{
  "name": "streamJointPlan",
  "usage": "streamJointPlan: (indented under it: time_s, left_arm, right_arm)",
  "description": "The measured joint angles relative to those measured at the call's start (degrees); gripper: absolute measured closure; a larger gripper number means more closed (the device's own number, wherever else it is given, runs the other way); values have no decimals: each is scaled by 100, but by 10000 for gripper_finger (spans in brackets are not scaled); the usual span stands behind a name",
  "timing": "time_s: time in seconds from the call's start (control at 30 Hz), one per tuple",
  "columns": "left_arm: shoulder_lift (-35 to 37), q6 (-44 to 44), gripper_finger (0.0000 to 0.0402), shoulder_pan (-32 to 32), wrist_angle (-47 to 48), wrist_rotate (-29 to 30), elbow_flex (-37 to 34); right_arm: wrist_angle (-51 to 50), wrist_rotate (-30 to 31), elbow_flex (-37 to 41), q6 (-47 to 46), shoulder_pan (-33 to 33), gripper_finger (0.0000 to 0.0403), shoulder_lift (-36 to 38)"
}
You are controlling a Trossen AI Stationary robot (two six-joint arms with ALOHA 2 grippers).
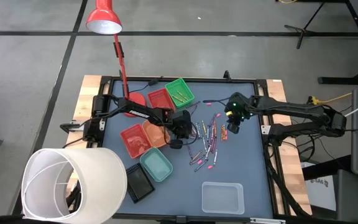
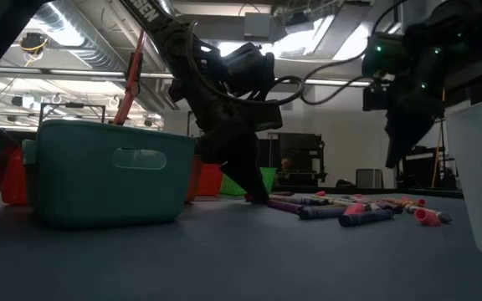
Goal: Sort crayons
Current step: Put the blue crayon into the right red basket
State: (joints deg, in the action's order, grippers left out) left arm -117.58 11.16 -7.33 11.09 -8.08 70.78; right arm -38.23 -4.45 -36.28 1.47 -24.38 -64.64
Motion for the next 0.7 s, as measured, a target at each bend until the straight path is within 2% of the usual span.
streamJointPlan:
  time_s: [0.27,0.7]
  left_arm:
    - [141,-216,395,4,83,-4,-14]
    - [1061,-330,395,-221,386,20,-13]
  right_arm:
    - [223,36,174,-305,0,279,-9]
    - [220,38,174,-312,0,279,-11]
